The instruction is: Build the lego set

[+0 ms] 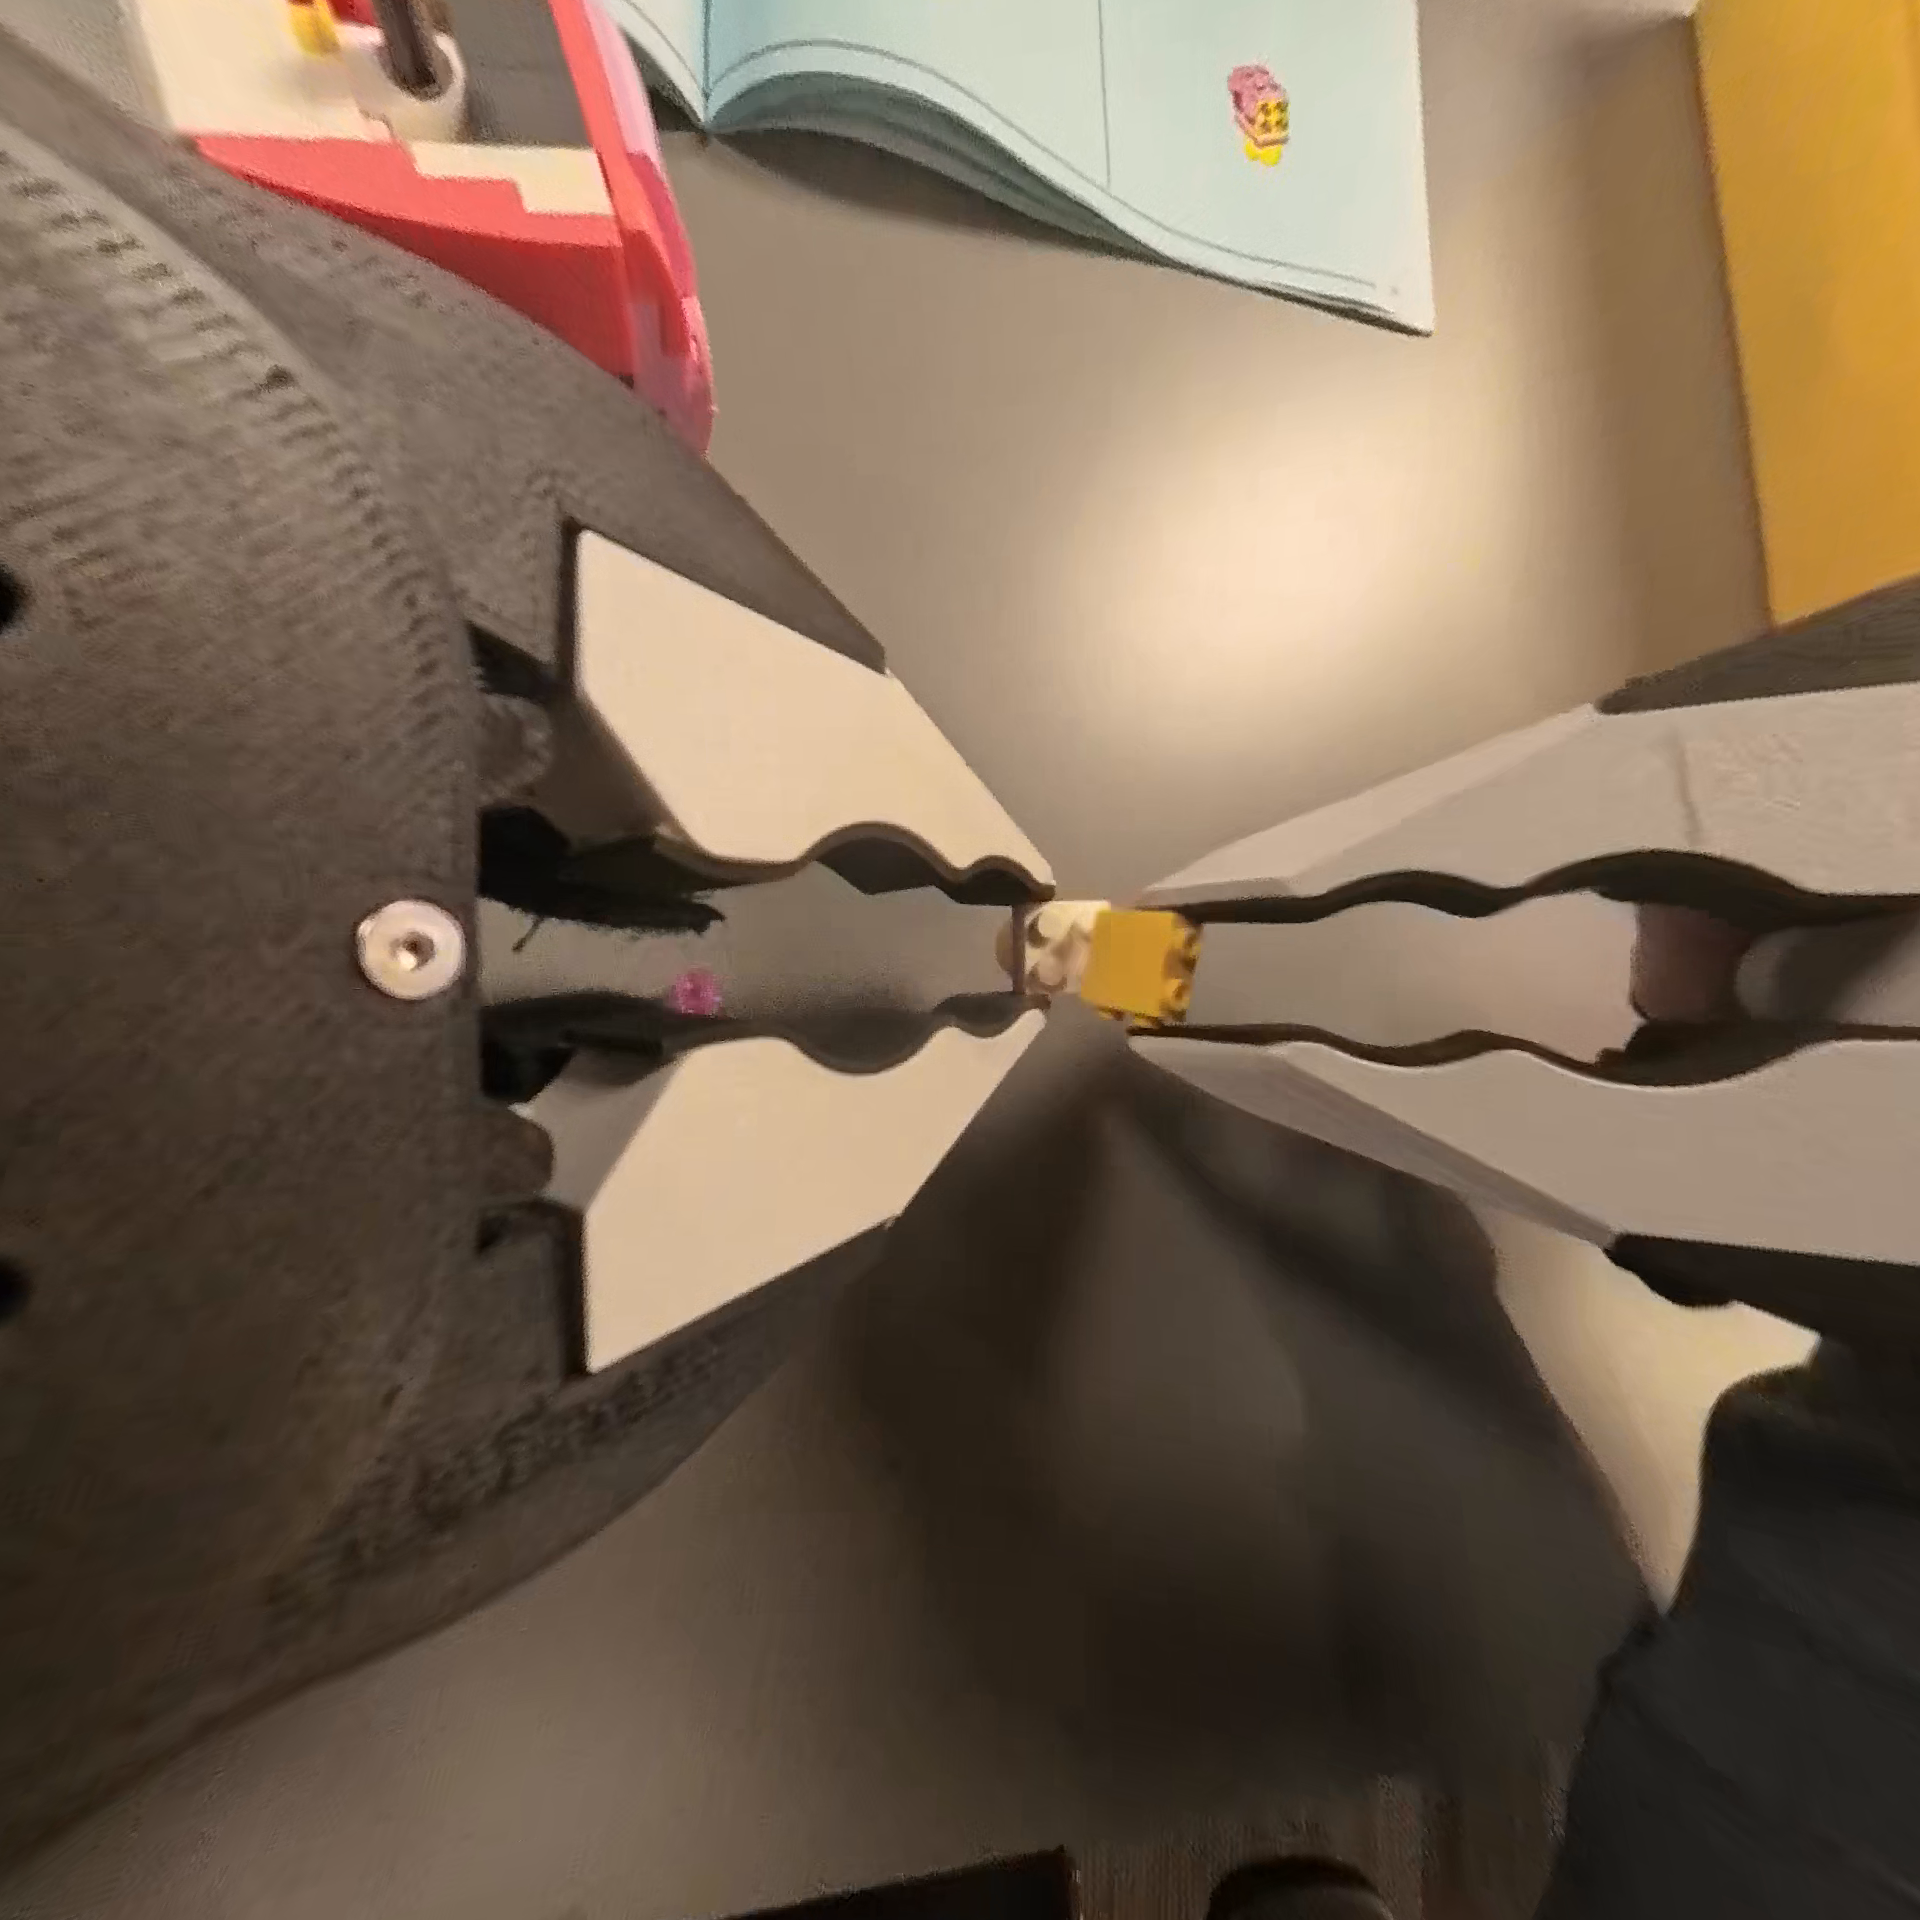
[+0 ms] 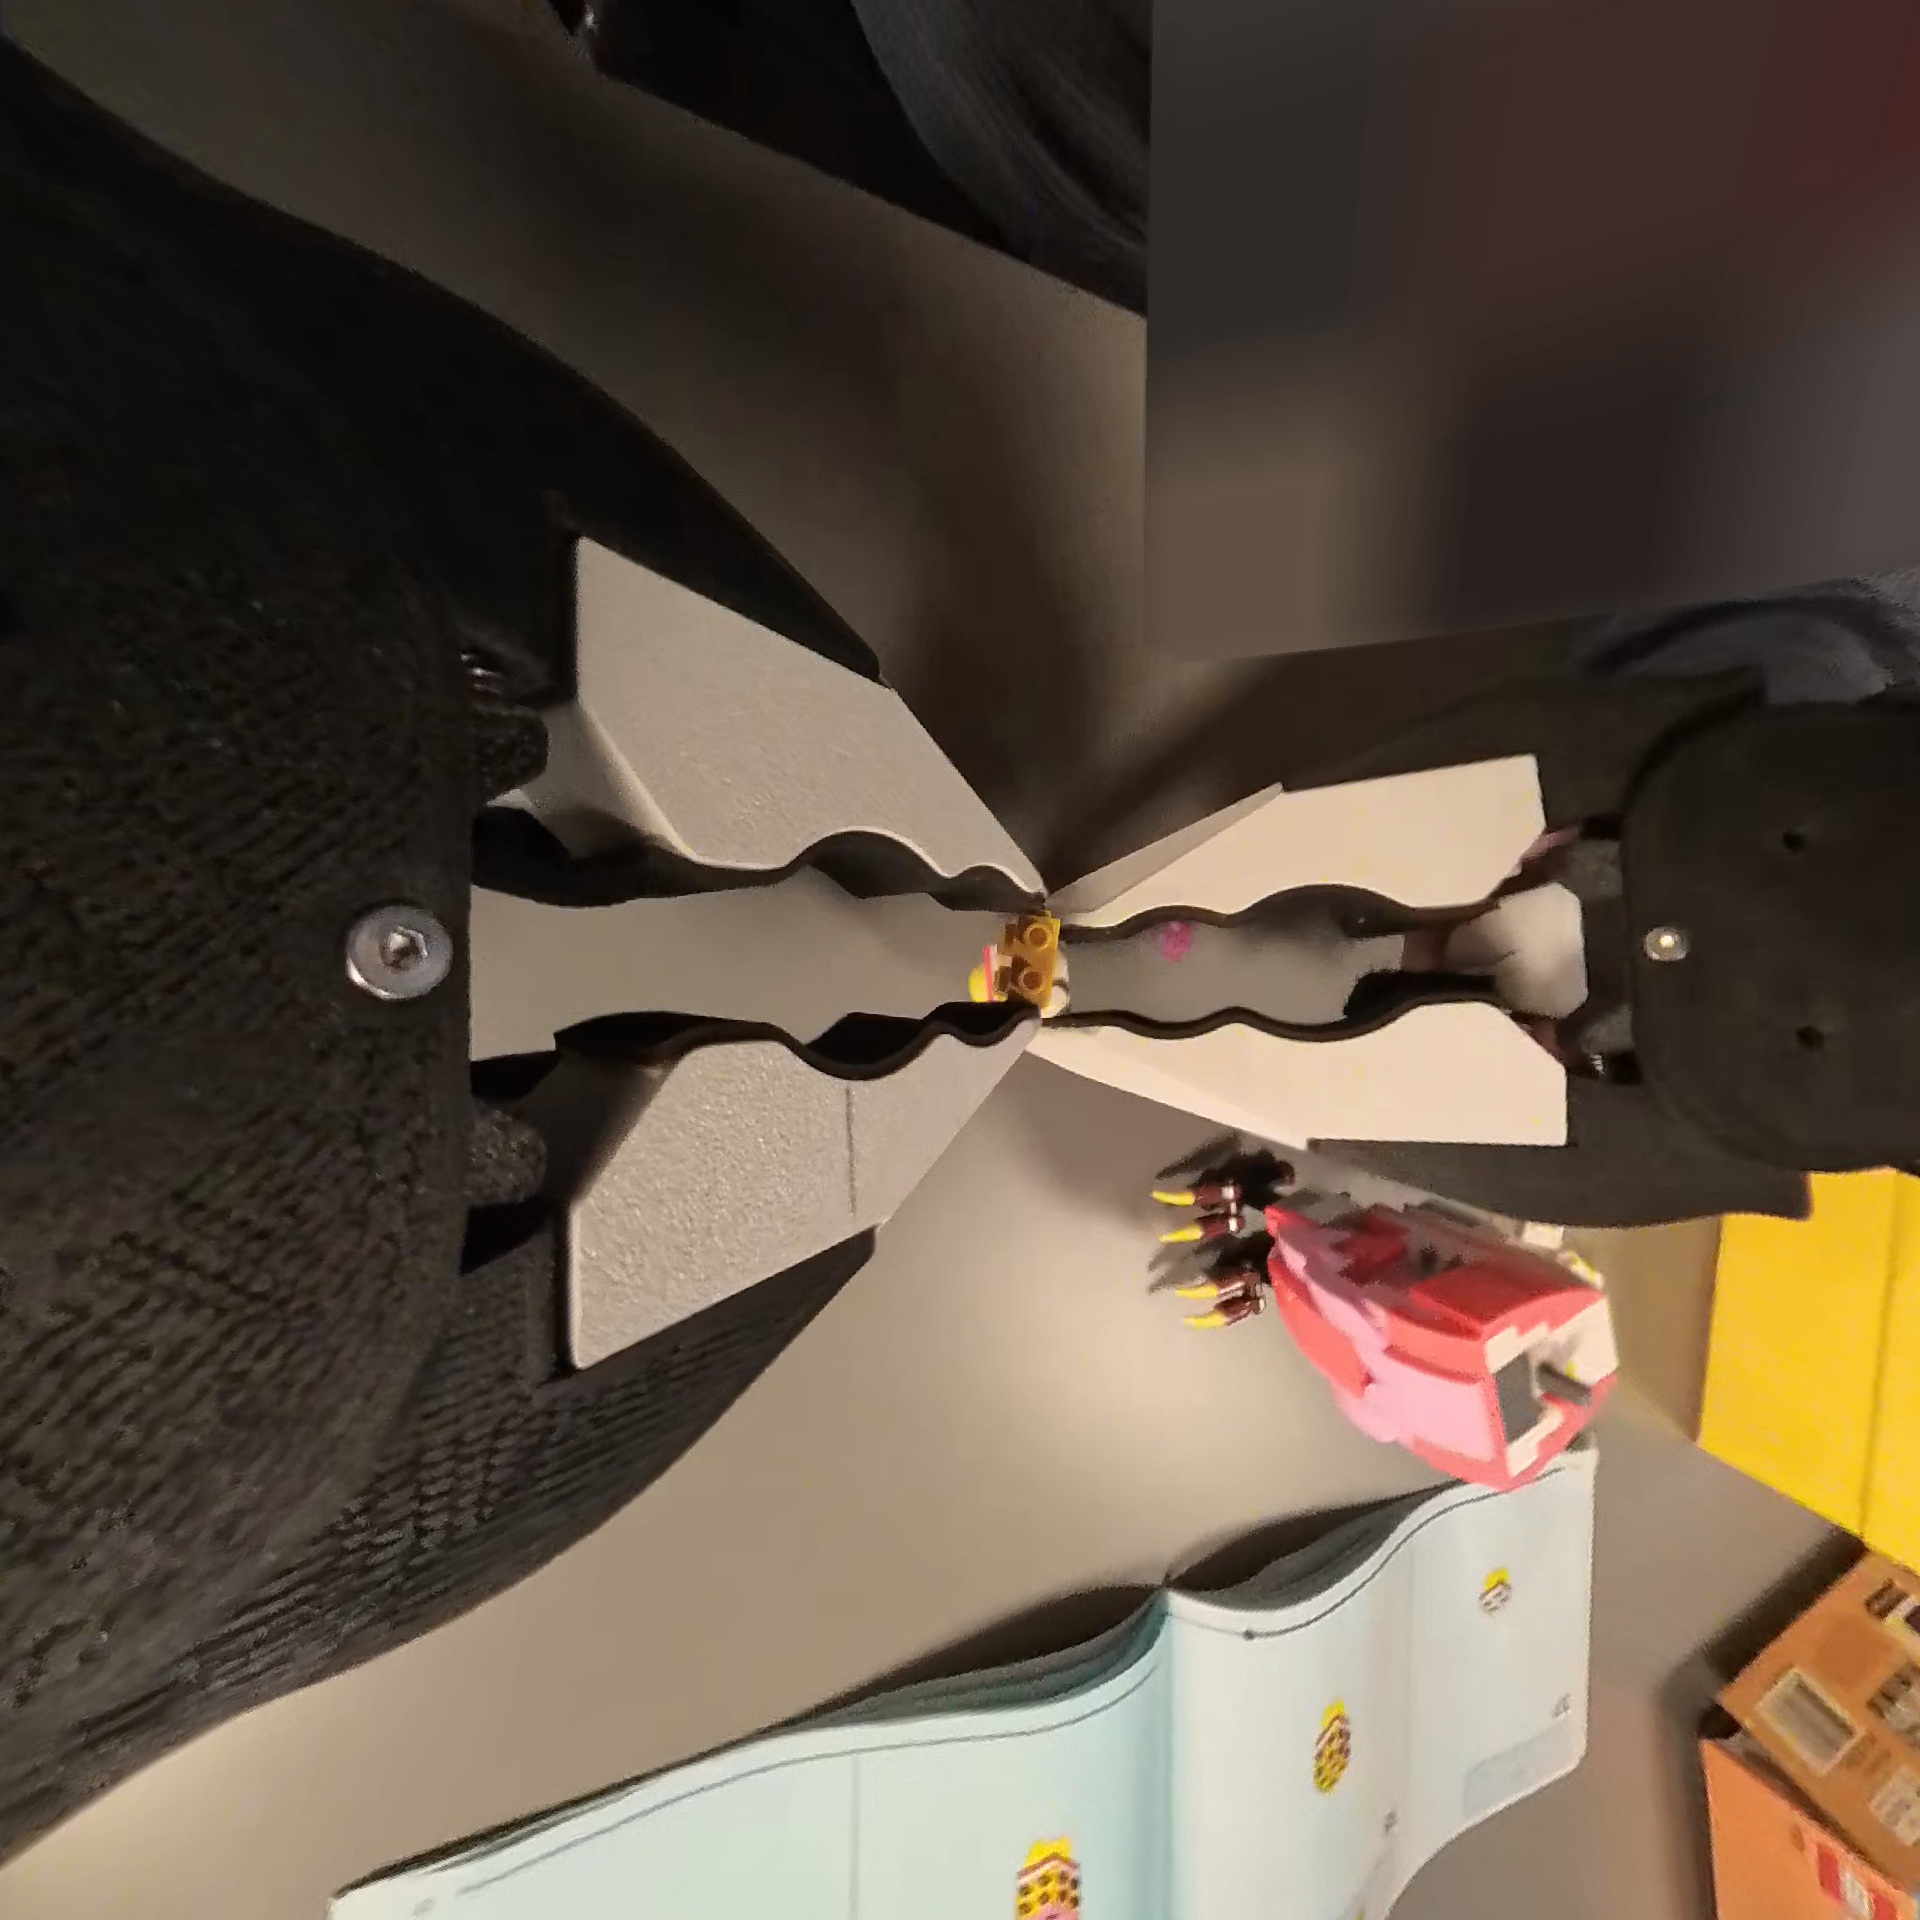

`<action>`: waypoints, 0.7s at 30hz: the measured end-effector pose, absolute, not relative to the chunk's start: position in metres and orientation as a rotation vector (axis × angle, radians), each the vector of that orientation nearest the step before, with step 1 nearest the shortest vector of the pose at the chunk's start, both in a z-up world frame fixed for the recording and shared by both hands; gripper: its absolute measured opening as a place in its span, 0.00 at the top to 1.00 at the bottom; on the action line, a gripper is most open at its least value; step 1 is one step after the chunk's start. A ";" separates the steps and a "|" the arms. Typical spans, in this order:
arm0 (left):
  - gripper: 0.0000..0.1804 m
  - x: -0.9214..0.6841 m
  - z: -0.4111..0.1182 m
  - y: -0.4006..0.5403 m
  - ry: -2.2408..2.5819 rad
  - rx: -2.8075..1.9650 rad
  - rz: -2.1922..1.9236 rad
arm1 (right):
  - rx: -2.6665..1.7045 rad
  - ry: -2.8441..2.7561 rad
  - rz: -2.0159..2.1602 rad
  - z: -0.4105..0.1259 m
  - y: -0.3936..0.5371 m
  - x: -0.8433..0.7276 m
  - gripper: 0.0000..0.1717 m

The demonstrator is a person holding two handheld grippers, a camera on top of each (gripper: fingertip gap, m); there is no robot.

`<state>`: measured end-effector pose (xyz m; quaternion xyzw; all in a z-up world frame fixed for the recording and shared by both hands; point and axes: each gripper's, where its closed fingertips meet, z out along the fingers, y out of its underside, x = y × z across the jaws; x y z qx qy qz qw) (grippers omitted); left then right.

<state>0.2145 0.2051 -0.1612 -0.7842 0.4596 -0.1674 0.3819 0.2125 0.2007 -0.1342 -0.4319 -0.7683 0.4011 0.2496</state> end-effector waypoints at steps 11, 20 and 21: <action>0.92 0.208 -0.139 0.199 1.178 -1.850 -0.417 | -1.070 -2.313 0.791 -0.115 0.192 0.207 0.91; 0.92 0.207 -0.125 0.195 1.182 -1.766 -0.375 | -1.107 -2.409 0.758 -0.102 0.187 0.203 0.91; 0.92 0.206 -0.123 0.195 1.177 -1.761 -0.381 | -1.116 -2.416 0.752 -0.100 0.187 0.202 0.91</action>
